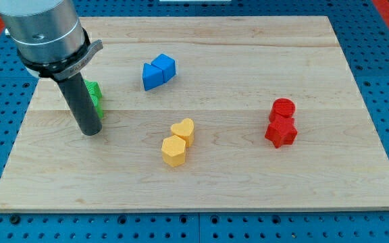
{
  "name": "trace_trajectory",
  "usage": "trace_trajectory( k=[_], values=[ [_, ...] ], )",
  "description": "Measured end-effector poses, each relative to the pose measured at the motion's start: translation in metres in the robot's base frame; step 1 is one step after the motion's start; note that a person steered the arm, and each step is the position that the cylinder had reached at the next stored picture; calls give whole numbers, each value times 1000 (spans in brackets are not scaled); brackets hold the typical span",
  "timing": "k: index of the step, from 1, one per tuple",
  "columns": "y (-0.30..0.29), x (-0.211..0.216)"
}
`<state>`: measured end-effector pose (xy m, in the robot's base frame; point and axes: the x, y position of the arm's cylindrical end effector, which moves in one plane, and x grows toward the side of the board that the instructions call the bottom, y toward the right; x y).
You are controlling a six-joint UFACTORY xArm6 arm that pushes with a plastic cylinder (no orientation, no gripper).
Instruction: Separate the blue triangle and blue cube from each other
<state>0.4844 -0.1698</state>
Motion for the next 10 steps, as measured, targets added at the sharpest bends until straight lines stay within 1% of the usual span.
trace_trajectory(
  k=[1, 2, 3, 5, 6, 8, 9, 10],
  values=[
    [28, 4],
    [53, -11],
    [53, -30],
    [77, -65],
    [119, -65],
    [114, -102],
    [80, -103],
    [60, -104]
  ],
)
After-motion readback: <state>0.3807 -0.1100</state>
